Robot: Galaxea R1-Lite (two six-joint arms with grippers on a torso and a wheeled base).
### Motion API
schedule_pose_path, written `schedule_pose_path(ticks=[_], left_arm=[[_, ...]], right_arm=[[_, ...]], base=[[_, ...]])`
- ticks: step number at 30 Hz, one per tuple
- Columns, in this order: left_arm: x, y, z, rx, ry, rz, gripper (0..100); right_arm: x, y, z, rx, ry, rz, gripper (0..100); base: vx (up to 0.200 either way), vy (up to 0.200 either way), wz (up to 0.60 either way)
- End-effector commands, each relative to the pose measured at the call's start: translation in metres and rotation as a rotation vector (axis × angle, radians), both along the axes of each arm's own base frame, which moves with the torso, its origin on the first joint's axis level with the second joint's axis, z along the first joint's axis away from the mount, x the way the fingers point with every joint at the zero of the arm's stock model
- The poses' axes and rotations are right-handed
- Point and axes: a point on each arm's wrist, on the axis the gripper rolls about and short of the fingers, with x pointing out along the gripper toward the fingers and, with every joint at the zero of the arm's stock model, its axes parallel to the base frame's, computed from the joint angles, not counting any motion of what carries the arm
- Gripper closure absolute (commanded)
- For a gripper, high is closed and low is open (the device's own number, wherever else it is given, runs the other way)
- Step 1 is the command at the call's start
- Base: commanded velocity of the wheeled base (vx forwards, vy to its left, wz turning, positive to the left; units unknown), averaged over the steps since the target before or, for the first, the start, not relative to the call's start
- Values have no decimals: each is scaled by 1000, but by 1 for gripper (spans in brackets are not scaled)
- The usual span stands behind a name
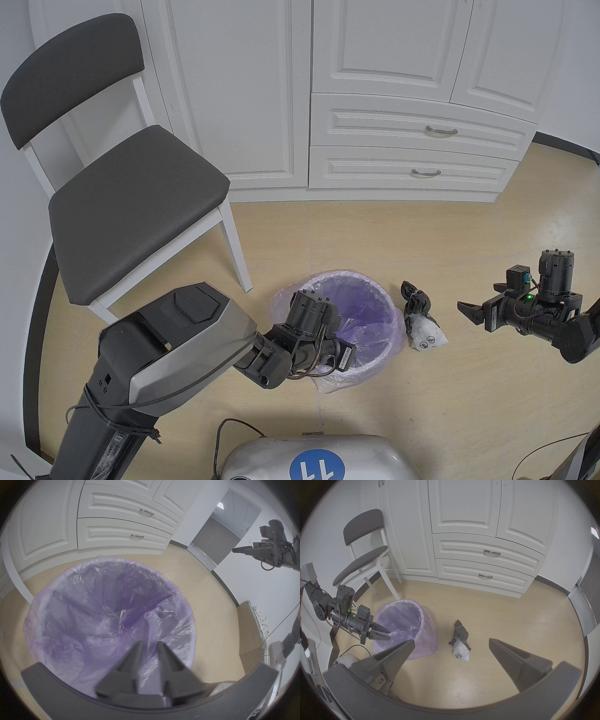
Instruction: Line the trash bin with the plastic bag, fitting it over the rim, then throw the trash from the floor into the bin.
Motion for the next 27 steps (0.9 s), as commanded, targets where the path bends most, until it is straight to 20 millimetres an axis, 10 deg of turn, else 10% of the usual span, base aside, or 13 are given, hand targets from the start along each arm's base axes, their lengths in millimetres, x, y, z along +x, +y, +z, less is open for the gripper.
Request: schedule_pose_path(ticks=[1, 13, 27], left_arm=[[-3, 5, 11, -9, -17, 2, 100], [-52, 19, 18, -33, -27, -39, 100], [-85, -1, -30, -18, -6, -121, 100]], right_arm=[[0, 0, -1, -1, 3, 0, 0], [-1, -3, -1, -17, 3, -3, 0], [1, -3, -6, -19, 20, -3, 0]], base=[[0, 0, 0], [0, 0, 0], [0, 0, 0]])
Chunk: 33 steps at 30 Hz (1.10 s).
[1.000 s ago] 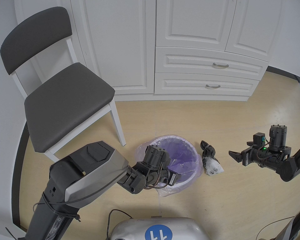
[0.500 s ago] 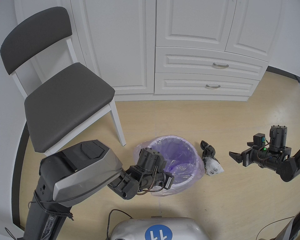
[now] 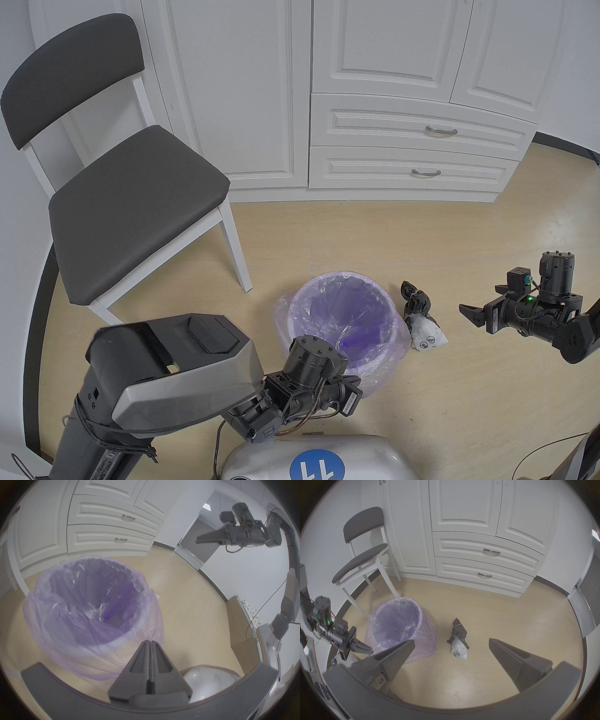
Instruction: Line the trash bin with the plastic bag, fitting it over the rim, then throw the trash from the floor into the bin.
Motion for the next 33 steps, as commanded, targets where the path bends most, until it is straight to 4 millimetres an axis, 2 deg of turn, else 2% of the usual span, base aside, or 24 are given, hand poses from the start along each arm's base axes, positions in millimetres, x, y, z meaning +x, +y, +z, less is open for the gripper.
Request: schedule_pose_path(ticks=[1, 8, 21, 22, 26, 30, 33], left_arm=[[-4, -6, -15, 16, 23, -16, 100], [14, -14, -12, 18, 53, 16, 100], [49, -12, -6, 92, 117, 84, 100], [58, -10, -6, 94, 112, 105, 100], [72, -7, -5, 115, 118, 143, 100], [80, -6, -6, 112, 111, 163, 100], [78, -5, -6, 116, 114, 162, 100]], right_arm=[[3, 0, -4, 0, 13, 1, 0], [6, -2, -8, -1, 26, -7, 0], [9, -4, -11, -1, 34, -15, 0], [9, -4, -12, -3, 35, -16, 0], [10, -6, -12, -3, 35, -20, 0], [10, -6, -12, -3, 37, -20, 0], [11, -5, -14, -3, 41, -20, 0]], base=[[0, 0, 0], [0, 0, 0], [0, 0, 0], [0, 0, 0], [0, 0, 0], [0, 0, 0], [0, 0, 0]])
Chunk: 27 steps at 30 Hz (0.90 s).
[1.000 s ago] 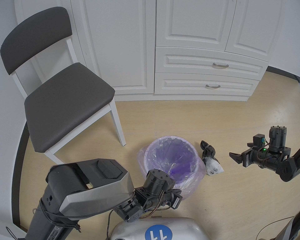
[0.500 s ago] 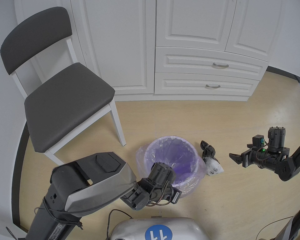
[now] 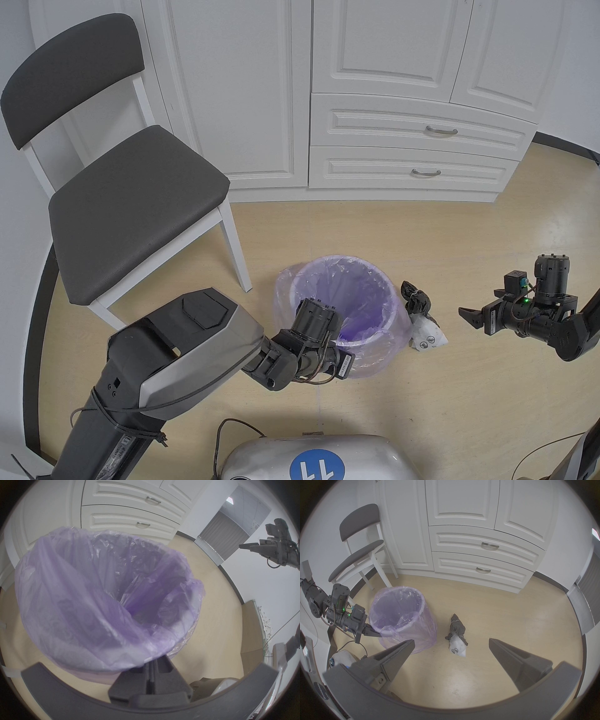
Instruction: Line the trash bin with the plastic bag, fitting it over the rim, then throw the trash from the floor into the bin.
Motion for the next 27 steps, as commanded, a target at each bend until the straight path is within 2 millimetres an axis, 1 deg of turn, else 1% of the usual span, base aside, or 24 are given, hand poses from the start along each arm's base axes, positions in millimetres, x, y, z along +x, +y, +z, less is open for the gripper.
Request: schedule_pose_path(ticks=[1, 10, 11, 16, 21, 22, 26, 27], left_arm=[[2, 3, -5, 9, 6, 6, 100], [-11, 15, -6, 66, 16, -28, 100], [-11, 16, -7, 70, 17, -31, 0], [-14, 21, -6, 78, 29, -34, 0], [-27, 29, -5, 102, 56, -46, 0], [-27, 29, -5, 102, 56, -46, 0], [-37, 34, 19, 93, 42, -40, 0], [-37, 34, 20, 92, 39, -39, 0]], right_arm=[[1, 0, -2, -1, 7, -1, 0], [1, -3, -5, -17, 13, 6, 0], [1, -3, -5, -17, 13, 6, 0], [1, -3, -5, -17, 13, 5, 0], [0, -5, -6, -18, 18, 7, 0], [0, -5, -6, -18, 18, 7, 0], [-1, -6, -5, -13, 15, 19, 0], [-1, -6, -5, -13, 15, 19, 0]], base=[[0, 0, 0], [0, 0, 0], [0, 0, 0], [0, 0, 0], [0, 0, 0], [0, 0, 0], [0, 0, 0], [0, 0, 0]])
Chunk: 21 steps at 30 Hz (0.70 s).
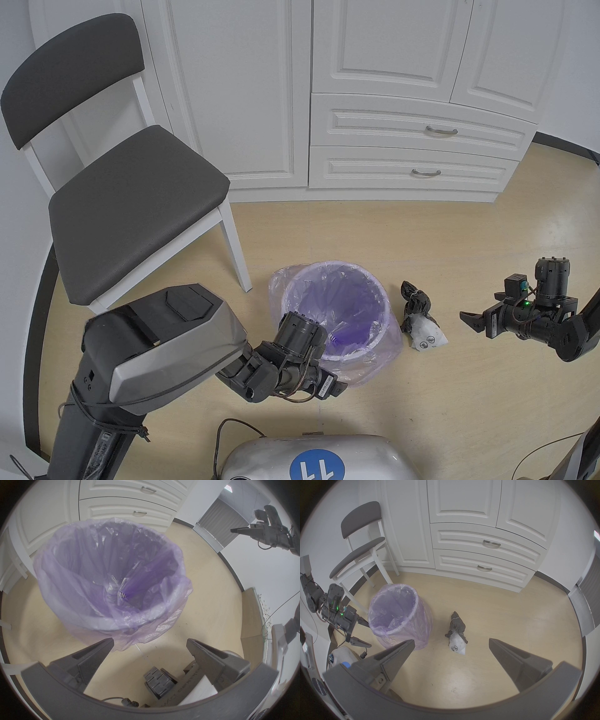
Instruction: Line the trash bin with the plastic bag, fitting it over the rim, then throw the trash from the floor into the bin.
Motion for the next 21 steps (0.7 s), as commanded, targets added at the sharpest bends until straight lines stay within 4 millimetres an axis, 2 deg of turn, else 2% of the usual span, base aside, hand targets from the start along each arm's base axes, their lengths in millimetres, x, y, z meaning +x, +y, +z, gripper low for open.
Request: schedule_pose_path(ticks=[1, 9, 15, 21], left_arm=[[-12, 4, 35, -18, -28, 4, 0], [-38, 14, 60, 81, -116, 102, 0], [-61, 18, 83, 35, -112, 107, 0], [-82, 35, 106, 4, -125, 102, 0]], right_arm=[[-2, 0, 1, 0, -2, 8, 0], [-8, 0, 9, -14, -31, 16, 0], [-13, 1, 12, -16, -33, 20, 0], [-17, 0, 17, -21, -52, 21, 0]], base=[[0, 0, 0], [0, 0, 0], [0, 0, 0], [0, 0, 0]])
